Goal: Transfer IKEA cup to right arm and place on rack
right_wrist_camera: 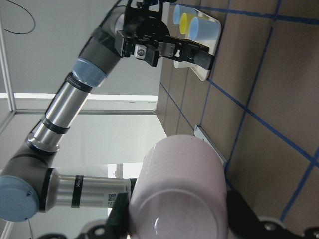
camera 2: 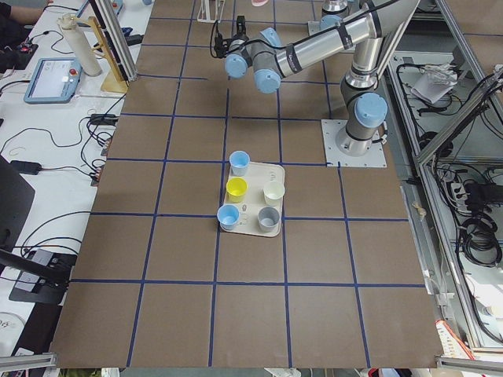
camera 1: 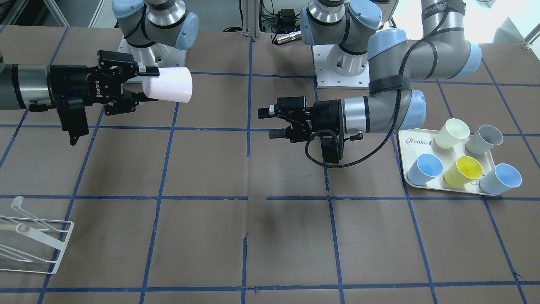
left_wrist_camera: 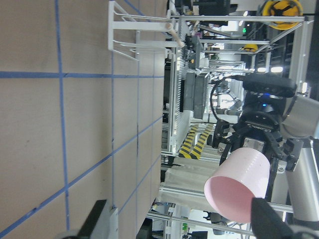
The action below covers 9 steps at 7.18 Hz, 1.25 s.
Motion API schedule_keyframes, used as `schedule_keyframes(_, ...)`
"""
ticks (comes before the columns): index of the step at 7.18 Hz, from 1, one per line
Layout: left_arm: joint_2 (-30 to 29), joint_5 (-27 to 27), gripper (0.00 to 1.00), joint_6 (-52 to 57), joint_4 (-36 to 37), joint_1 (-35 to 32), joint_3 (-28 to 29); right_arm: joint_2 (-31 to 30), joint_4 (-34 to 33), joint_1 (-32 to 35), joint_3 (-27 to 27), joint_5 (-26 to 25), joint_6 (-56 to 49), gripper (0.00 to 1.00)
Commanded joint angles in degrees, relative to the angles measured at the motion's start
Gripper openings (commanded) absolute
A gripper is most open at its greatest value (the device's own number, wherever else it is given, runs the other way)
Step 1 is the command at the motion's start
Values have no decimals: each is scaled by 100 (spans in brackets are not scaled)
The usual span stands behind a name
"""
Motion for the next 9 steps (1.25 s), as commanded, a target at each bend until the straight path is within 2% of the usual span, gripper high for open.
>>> schedule_keyframes(1, 117, 1656, 100, -1393, 1528, 0, 21, -8, -1411, 0, -10, -933, 1506, 50)
schedule_keyframes(3, 301, 3167, 100, -1424, 1466, -69, 544, 1, -2450, 0, -28, -1900, 2441, 48)
schedule_keyframes(5, 591, 4478, 100, -1424, 1122, -114, 1047, 10, -3129, -9, -298, -2700, 3048, 47)
schedule_keyframes(7, 820, 6015, 100, -1424, 73, -114, 1643, 19, -3961, -44, -519, -3473, 3646, 47)
schedule_keyframes(9, 804, 6503, 100, -1824, -1115, -114, 2487, 71, -5112, -61, -502, -3925, 3807, 47)
